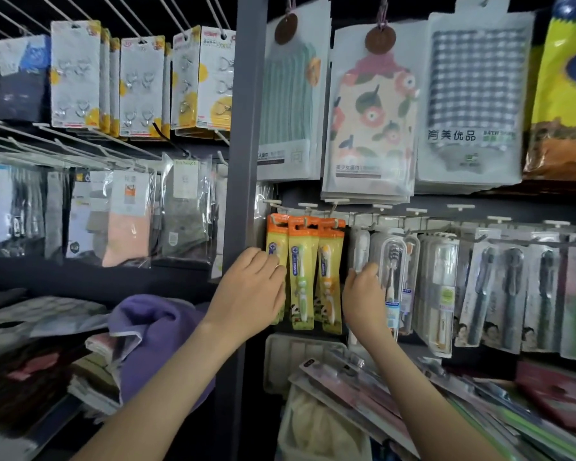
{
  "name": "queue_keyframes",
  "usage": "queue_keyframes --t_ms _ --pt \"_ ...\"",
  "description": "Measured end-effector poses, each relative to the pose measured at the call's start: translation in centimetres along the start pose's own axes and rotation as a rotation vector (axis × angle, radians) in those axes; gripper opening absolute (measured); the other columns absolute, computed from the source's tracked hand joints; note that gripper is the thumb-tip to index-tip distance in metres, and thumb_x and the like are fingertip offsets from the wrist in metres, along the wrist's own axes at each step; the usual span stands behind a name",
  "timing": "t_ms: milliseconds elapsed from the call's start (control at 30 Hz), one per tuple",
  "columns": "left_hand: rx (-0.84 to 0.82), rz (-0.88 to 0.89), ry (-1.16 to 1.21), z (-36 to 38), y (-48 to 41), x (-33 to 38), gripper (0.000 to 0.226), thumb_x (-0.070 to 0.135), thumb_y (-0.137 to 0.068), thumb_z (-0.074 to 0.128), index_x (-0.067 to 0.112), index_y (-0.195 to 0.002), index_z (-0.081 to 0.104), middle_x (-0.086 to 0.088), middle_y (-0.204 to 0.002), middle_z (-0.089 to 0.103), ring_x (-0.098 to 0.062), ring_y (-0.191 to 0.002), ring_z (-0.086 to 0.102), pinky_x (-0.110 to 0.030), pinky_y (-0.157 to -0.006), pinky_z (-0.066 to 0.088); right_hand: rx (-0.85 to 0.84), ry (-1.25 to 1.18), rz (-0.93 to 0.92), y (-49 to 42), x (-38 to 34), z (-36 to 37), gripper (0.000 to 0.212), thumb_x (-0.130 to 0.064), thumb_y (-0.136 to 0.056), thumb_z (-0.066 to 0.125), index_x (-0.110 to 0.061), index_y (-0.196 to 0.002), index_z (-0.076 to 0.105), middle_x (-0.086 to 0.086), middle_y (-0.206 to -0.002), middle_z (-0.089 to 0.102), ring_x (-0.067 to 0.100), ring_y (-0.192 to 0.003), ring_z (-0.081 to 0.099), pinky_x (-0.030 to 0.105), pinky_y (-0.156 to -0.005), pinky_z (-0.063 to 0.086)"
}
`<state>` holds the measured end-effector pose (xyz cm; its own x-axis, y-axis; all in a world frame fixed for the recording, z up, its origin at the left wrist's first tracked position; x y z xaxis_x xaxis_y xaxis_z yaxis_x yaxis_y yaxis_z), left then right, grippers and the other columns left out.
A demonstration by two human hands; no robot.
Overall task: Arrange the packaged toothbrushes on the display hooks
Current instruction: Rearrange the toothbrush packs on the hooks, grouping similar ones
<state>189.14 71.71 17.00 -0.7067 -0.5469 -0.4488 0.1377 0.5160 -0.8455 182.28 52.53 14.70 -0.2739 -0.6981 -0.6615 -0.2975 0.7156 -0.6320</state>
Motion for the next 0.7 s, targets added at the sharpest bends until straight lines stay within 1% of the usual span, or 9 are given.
queue_keyframes --t_ms 67,167,234,300,434,500,567,634,701 --pt "0.012 0.001 0.008 0.0 0.1 0.0 0.025 0.023 -0.09 0.045 0.011 -0.082 0.066 -0.004 -0.083 0.064 -0.021 -0.078 0.055 -0.034 -0.087 0.039 -0.004 0.02 0.016 0.0 0.2 -0.1 0.02 -0.02 -0.1 0.033 -0.002 -0.108 0.037 0.023 -0.09 0.059 0.026 -0.056 0.049 0.026 -0.042 0.028" --pt "0.027 0.002 0.015 0.0 0.1 0.0 0.026 0.022 -0.09 0.045 0.011 -0.081 0.066 -0.003 -0.082 0.064 -0.021 -0.077 0.055 -0.034 -0.087 0.039 0.001 0.033 -0.074 0.8 0.5 -0.9 0.014 -0.02 -0.1 0.035 -0.006 -0.102 0.035 0.017 -0.078 0.054 0.02 -0.047 0.041 0.026 -0.04 0.024" --pt "0.031 0.001 0.011 0.0 0.1 0.0 0.027 0.022 -0.09 0.044 0.011 -0.081 0.066 -0.003 -0.081 0.064 -0.022 -0.076 0.055 -0.034 -0.086 0.039 0.022 0.039 -0.121 1.2 0.6 -1.6 0.019 -0.023 -0.1 0.036 -0.005 -0.105 0.036 0.017 -0.075 0.055 0.024 -0.048 0.046 0.026 -0.04 0.025" --pt "0.023 0.002 -0.001 0.1 0.1 0.0 0.027 0.022 -0.091 0.043 0.011 -0.081 0.066 -0.004 -0.081 0.063 -0.022 -0.076 0.055 -0.035 -0.086 0.039 0.035 0.028 -0.117 1.4 0.7 -2.0 0.022 -0.025 -0.101 0.036 -0.004 -0.106 0.036 0.016 -0.077 0.055 0.027 -0.053 0.049 0.027 -0.04 0.027" --pt "-0.012 0.003 -0.024 0.0 0.0 0.1 0.028 0.022 -0.092 0.042 0.012 -0.08 0.065 -0.004 -0.08 0.063 -0.023 -0.076 0.055 -0.035 -0.086 0.039 -0.053 -0.057 -0.049 0.9 -0.4 -1.6 0.019 -0.022 -0.101 0.034 -0.004 -0.097 0.035 0.015 -0.074 0.053 0.019 -0.051 0.045 0.029 -0.042 0.033" --pt "-0.026 0.013 -0.033 -0.1 0.0 0.1 0.027 0.022 -0.091 0.043 0.012 -0.079 0.065 -0.004 -0.08 0.063 -0.023 -0.076 0.055 -0.035 -0.086 0.039 -0.092 -0.01 -0.002 0.0 -1.1 -1.2 0.02 -0.021 -0.102 0.034 -0.001 -0.1 0.037 0.015 -0.08 0.052 0.02 -0.058 0.049 0.028 -0.046 0.035" --pt "-0.028 0.022 -0.037 -0.1 0.1 0.1 0.026 0.022 -0.09 0.045 0.012 -0.078 0.065 -0.003 -0.078 0.063 -0.023 -0.074 0.054 -0.035 -0.086 0.038 -0.139 0.076 0.06 -1.0 -1.2 -0.6 0.027 -0.022 -0.101 0.035 0.004 -0.111 0.038 0.019 -0.094 0.056 0.03 -0.079 0.059 0.031 -0.056 0.041" --pt "-0.023 0.026 -0.035 -0.1 0.1 0.0 0.024 0.021 -0.089 0.047 0.012 -0.077 0.065 -0.004 -0.077 0.062 -0.023 -0.074 0.054 -0.034 -0.086 0.037 -0.178 0.128 0.111 -1.7 -0.8 0.0 0.034 -0.024 -0.1 0.037 0.005 -0.117 0.038 0.023 -0.11 0.058 0.038 -0.099 0.059 0.037 -0.068 0.046" --pt "-0.018 0.027 -0.023 0.0 0.1 -0.1 0.022 0.02 -0.088 0.049 0.011 -0.075 0.064 -0.004 -0.075 0.062 -0.023 -0.073 0.054 -0.034 -0.086 0.037 -0.197 0.137 0.134 -1.6 -0.3 0.3 0.037 -0.025 -0.099 0.04 0.006 -0.119 0.037 0.024 -0.115 0.058 0.038 -0.103 0.059 0.042 -0.076 0.051"
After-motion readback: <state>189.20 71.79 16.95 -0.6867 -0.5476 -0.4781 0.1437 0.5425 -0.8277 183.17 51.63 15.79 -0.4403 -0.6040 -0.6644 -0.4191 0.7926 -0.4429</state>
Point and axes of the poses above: each hand's wrist, its own y-axis away from the middle knuckle, its own z-axis out of the palm, x = y × z, the point moved 3 cm from there along -y, towards the middle knuckle
